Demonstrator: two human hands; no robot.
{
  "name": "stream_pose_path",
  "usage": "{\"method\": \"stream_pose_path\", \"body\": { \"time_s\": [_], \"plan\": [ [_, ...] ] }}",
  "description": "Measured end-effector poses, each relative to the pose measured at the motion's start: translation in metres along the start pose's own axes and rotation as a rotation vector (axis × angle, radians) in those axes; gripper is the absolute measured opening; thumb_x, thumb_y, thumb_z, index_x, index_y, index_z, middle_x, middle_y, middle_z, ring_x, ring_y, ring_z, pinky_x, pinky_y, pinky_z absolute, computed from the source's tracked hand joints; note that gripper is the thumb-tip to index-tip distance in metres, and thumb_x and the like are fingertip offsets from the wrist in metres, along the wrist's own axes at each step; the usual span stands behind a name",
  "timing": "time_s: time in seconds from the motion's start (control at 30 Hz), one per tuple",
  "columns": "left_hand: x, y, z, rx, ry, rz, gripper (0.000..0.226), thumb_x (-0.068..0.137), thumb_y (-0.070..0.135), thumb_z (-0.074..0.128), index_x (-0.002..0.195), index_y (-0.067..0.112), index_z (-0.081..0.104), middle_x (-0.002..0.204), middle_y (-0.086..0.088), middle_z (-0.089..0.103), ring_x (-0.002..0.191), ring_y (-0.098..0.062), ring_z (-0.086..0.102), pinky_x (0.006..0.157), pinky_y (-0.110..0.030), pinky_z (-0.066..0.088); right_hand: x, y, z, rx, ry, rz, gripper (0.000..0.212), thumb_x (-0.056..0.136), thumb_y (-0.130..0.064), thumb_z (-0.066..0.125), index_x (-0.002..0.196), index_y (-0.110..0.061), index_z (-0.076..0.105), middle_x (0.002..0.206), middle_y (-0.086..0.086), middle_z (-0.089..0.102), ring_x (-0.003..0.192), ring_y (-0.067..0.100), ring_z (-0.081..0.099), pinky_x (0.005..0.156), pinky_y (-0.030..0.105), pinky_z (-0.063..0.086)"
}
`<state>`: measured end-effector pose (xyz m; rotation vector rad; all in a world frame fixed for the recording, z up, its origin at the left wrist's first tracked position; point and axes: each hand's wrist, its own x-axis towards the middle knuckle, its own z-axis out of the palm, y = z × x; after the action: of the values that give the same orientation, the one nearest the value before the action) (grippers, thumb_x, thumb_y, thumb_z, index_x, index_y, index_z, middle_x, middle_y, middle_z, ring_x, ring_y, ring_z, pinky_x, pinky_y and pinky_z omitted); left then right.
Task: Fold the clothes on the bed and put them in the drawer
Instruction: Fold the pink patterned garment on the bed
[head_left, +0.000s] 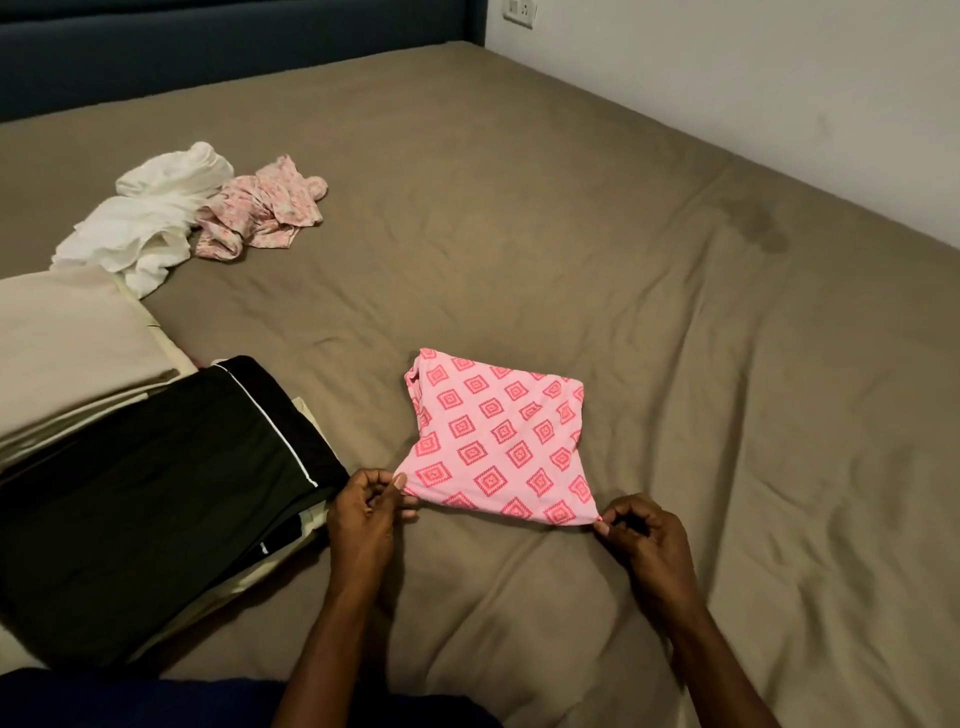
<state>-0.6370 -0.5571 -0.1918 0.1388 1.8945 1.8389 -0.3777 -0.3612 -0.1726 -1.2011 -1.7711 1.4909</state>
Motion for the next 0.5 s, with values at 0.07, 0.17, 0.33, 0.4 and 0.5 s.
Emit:
{"method": "stream_pose_path", "body": {
  "time_s": [0.07,0.17,0.33,0.4,0.5],
  "plan": [
    [-0.003,-0.003,0.007,-0.047,0.087,-0.004,0.007,0.099,0.014,0.065,0.100,0.007,0.067,0.082,-0.012,0.075,0.073,-0.028,0.072,0.068,-0.034,0.061,0.000,0.001,0.004,0.024,0.052,0.007,0.019,0.079,0.012,0.077,0.073,-0.006,0.070,0.070,0.018,0.059,0.057,0.018,0.048,0.052,0.029,0.036],
    [-0.003,-0.002,0.010,-0.051,0.121,0.004,0.008,0.100,0.010,0.063,0.102,0.004,0.068,0.084,-0.015,0.075,0.071,-0.024,0.071,0.066,-0.027,0.061,0.002,0.005,0.006,0.040,0.075,0.028,0.019,0.077,0.014,0.076,0.073,-0.003,0.069,0.070,0.020,0.057,0.056,0.018,0.048,0.050,0.027,0.036],
    [-0.003,0.005,0.003,-0.064,0.047,0.001,0.005,0.098,0.007,0.065,0.100,0.005,0.070,0.088,-0.020,0.075,0.070,-0.021,0.070,0.065,-0.024,0.061,0.004,0.005,0.001,0.023,0.040,0.032,0.017,0.077,0.014,0.076,0.074,0.000,0.069,0.069,0.018,0.057,0.056,0.018,0.050,0.050,0.027,0.038],
    [-0.003,0.008,-0.001,-0.022,0.001,0.009,0.008,0.098,0.006,0.064,0.102,0.005,0.070,0.085,-0.016,0.076,0.073,-0.023,0.071,0.067,-0.024,0.061,0.003,0.003,0.000,-0.013,0.021,0.031,0.018,0.077,0.014,0.076,0.073,-0.002,0.070,0.070,0.016,0.059,0.057,0.018,0.051,0.051,0.028,0.039],
    [-0.017,0.015,-0.003,0.216,-0.024,0.100,0.014,0.102,0.011,0.060,0.101,0.018,0.071,0.083,-0.004,0.076,0.080,-0.023,0.073,0.075,-0.033,0.062,0.002,-0.009,-0.003,-0.130,-0.043,0.051,0.018,0.078,0.010,0.078,0.074,-0.007,0.072,0.072,0.015,0.064,0.058,0.019,0.055,0.054,0.029,0.043]
  ]
}}
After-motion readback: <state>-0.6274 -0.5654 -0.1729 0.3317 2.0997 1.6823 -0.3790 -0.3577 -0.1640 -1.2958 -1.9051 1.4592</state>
